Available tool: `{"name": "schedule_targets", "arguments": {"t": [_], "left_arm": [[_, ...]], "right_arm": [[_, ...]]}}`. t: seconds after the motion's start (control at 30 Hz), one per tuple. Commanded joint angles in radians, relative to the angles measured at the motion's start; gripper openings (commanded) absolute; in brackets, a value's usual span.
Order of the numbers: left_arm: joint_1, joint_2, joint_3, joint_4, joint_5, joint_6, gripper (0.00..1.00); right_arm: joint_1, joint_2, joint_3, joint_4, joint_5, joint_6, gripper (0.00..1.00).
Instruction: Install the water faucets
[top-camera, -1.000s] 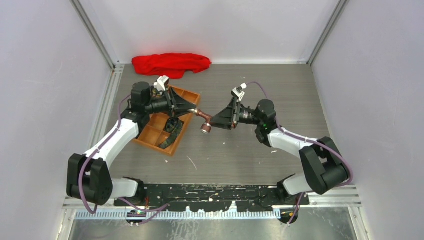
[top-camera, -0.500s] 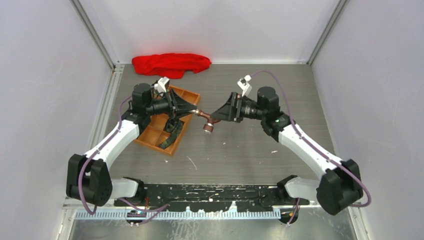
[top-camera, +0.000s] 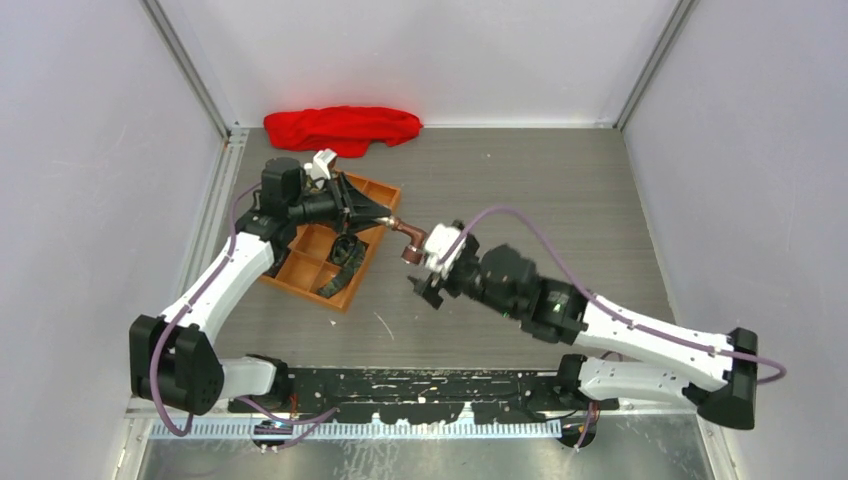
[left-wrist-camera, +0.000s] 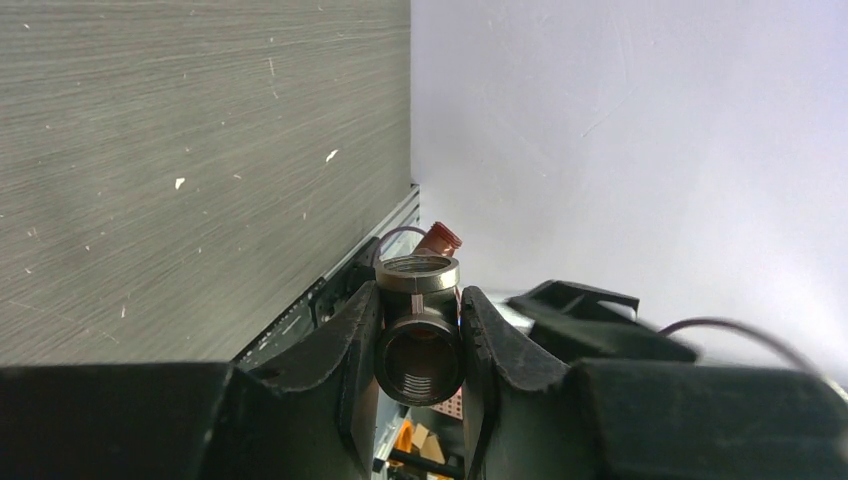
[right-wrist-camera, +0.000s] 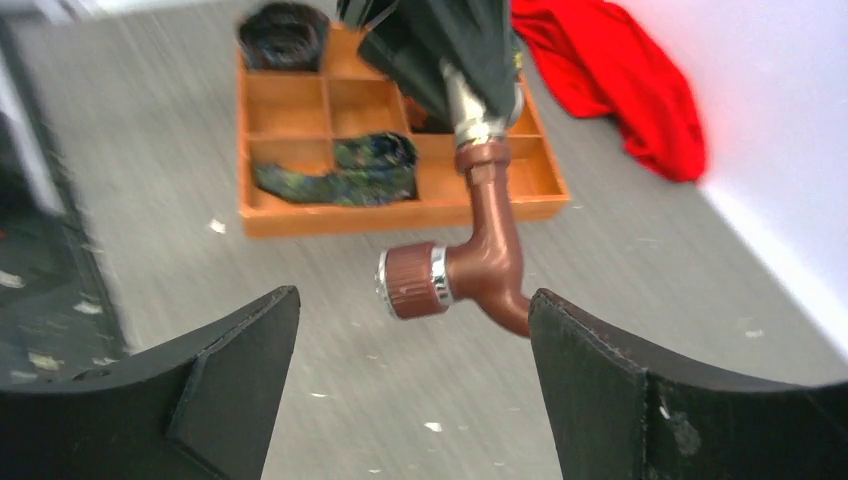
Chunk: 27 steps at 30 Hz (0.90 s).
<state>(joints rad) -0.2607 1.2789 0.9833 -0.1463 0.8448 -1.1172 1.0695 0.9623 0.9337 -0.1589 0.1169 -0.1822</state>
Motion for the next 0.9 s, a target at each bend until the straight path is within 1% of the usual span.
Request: {"name": "schedule_targets", "arguments": {"t": [0.0,0.07,0.13,0.3,0.4,0.47,0.53,0.7,0.77,0.87], "left_arm": [[0.002,-0.021,0.046,-0.034,0.011,0.010,0.00],[0.002,-0.022,0.045,-0.036,0.011,0.010,0.00],[0.003,-0.023,0.043,-0.036,0.011,0.012,0.00],[0.002,-0.017,0.034,-0.016,0.019,0.004,0.00],[0.003,-0.016,0.033,-0.009,0.020,0.003,0.00],[0.003,-0.016,0.034,-0.005,0.020,0.002,0.00],[0.002,0.007,0.034,-0.004,0.022,0.002,0.00],[0.002,0.018,0.032,0.002,0.030,-0.001,0.00],[0.002,0.016,0.031,0.004,0.031,0.001,0.00],[0.002,0.018,0.029,0.006,0.034,0.002,0.00]], "right_arm": [[0.182,-0.011,-0.198,0.344,0.426,-0.432,0.90],[0.233,0.022,-0.267,0.472,0.529,-0.568,0.92],[0.259,0.071,-0.306,0.566,0.602,-0.668,0.93],[0.270,0.161,-0.370,0.789,0.689,-0.802,0.95],[0.270,0.268,-0.386,0.991,0.799,-0.944,0.92],[0.270,0.338,-0.398,1.119,0.831,-1.042,0.90],[0.270,0.386,-0.398,1.159,0.826,-1.065,0.88],[0.266,0.444,-0.382,1.167,0.803,-1.044,0.80],[0.265,0.473,-0.377,1.222,0.815,-1.071,0.75],[0.265,0.507,-0.380,1.326,0.826,-1.126,0.61]]}}
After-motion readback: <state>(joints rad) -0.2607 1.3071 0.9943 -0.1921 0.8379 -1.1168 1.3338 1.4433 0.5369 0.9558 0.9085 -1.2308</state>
